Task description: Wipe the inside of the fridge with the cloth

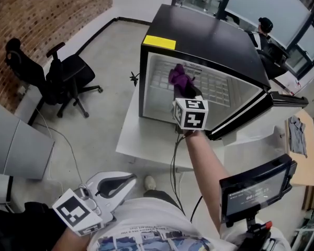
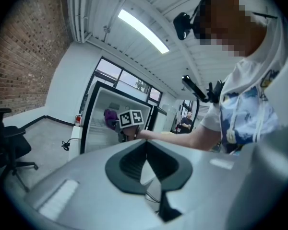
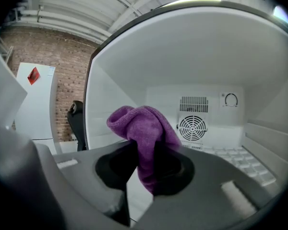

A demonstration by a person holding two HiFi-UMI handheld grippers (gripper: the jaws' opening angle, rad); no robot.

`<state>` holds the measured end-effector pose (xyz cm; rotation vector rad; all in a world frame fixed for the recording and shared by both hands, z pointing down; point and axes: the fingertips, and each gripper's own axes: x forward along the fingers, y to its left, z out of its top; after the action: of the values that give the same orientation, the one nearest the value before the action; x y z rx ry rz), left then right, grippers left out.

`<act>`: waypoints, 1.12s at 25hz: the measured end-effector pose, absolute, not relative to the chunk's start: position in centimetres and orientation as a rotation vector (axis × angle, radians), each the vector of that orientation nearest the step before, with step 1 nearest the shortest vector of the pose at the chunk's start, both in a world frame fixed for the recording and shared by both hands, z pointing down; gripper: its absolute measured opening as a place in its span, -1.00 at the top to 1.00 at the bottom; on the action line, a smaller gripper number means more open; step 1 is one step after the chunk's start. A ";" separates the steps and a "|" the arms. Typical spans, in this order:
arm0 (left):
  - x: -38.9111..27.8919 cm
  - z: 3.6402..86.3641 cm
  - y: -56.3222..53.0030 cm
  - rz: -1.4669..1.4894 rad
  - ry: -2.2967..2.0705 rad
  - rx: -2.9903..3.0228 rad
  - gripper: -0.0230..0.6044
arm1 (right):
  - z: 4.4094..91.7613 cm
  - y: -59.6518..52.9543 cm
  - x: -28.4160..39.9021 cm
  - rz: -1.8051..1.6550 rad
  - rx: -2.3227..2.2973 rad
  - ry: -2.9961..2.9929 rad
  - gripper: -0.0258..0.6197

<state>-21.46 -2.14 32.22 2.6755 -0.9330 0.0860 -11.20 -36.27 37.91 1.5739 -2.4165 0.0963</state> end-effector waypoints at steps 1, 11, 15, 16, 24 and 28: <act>-21.7 32.2 -2.1 0.084 -0.943 2.672 0.91 | 37.9 -36.2 -12.0 0.096 1.555 -2.429 0.68; -23.1 32.0 -1.3 0.076 -1.009 2.649 0.91 | 37.6 -35.4 -18.0 0.136 1.414 -2.550 0.68; -23.3 32.0 -1.0 0.080 -1.019 2.645 0.91 | 37.5 -35.0 -18.9 0.165 1.371 -2.594 0.68; -23.4 32.0 -0.9 0.082 -1.020 2.643 0.91 | 37.5 -34.8 -19.1 0.172 1.354 -2.607 0.68; -22.5 32.5 -0.6 0.094 -0.963 2.650 0.91 | 37.5 -32.2 -19.0 0.157 1.261 -2.675 0.68; -22.0 32.1 0.3 0.077 -0.899 2.662 0.91 | 36.5 -29.7 -18.3 0.101 1.271 -2.692 0.68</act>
<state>-21.95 0.34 32.15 2.6617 -0.8985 0.0767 -18.33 -29.70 36.50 1.2714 -2.6916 0.1007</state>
